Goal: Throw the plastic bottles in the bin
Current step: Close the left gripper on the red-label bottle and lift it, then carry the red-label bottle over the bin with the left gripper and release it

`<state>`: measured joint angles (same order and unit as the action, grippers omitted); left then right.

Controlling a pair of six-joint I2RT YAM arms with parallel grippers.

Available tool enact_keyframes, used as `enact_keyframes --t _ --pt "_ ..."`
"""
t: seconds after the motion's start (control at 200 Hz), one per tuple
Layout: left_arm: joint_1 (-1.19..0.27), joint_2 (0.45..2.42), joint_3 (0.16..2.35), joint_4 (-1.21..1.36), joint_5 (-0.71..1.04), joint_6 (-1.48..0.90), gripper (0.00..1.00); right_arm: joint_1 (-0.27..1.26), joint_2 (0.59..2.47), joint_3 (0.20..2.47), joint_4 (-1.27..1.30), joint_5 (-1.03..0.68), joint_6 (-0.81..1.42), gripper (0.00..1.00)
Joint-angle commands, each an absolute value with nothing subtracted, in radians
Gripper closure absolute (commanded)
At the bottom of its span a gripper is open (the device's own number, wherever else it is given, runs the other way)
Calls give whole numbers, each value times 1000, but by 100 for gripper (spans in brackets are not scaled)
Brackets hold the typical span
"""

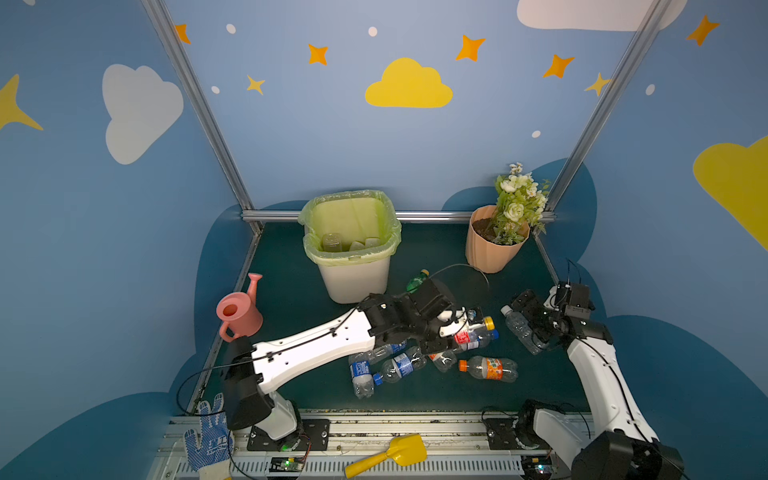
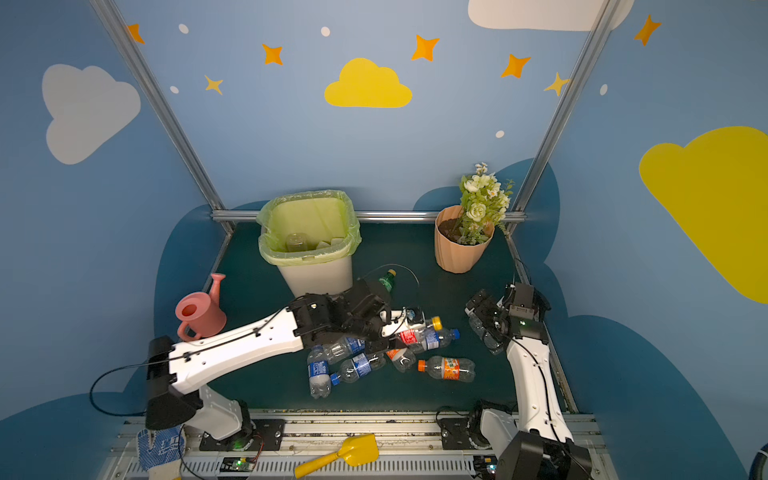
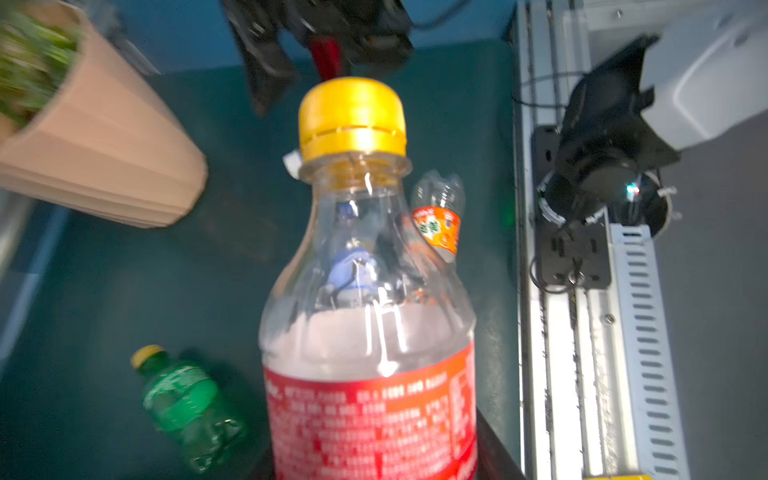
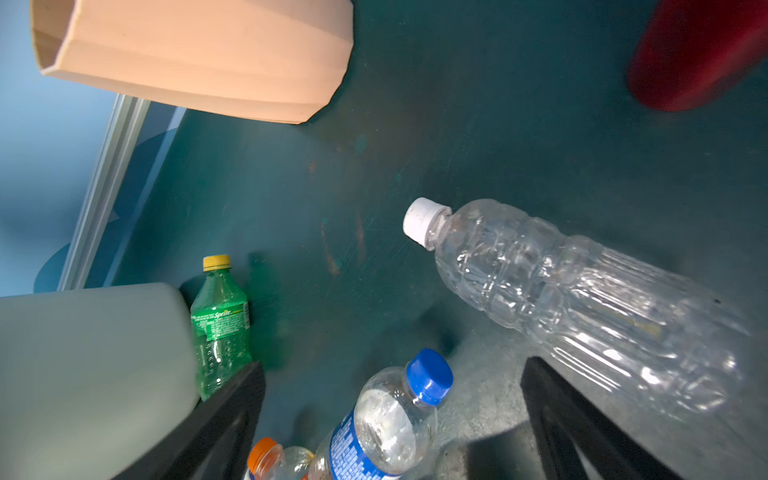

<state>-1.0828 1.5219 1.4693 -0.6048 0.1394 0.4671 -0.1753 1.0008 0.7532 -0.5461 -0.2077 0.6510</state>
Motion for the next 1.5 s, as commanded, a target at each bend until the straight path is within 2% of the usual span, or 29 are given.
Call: enact_keyframes --t 0.0,0.315,0.57,0.676,0.781,0.851,0.896,0.981,1.231,1.496 --pt "-1036 1421 1447 -505 27 437 52 -178 1007 747 -504 -252 646 4" --pt "-910 1152 1339 -27 -214 494 52 -178 1025 750 -469 -300 644 4" --pt "-796 1167 1413 129 -241 515 51 -178 1005 740 -479 -287 643 4" --pt "-638 1228 1430 71 -203 369 50 -178 990 733 -479 -276 648 4" --pt "-476 1318 1419 -19 -115 169 40 -178 980 728 -479 -270 647 4" --pt "-437 1372 1426 -78 -102 140 25 -179 977 730 -483 -267 645 4" --pt "-432 1391 1440 -103 -111 147 12 -179 974 731 -487 -264 643 4" --pt "-434 1375 1470 -100 -105 170 0 -180 969 735 -494 -253 637 4" --pt "-446 1233 1468 29 -42 235 0 -179 954 728 -530 -203 643 4" --pt "-448 1116 1323 37 -55 181 0 -192 976 716 -572 -139 648 4"
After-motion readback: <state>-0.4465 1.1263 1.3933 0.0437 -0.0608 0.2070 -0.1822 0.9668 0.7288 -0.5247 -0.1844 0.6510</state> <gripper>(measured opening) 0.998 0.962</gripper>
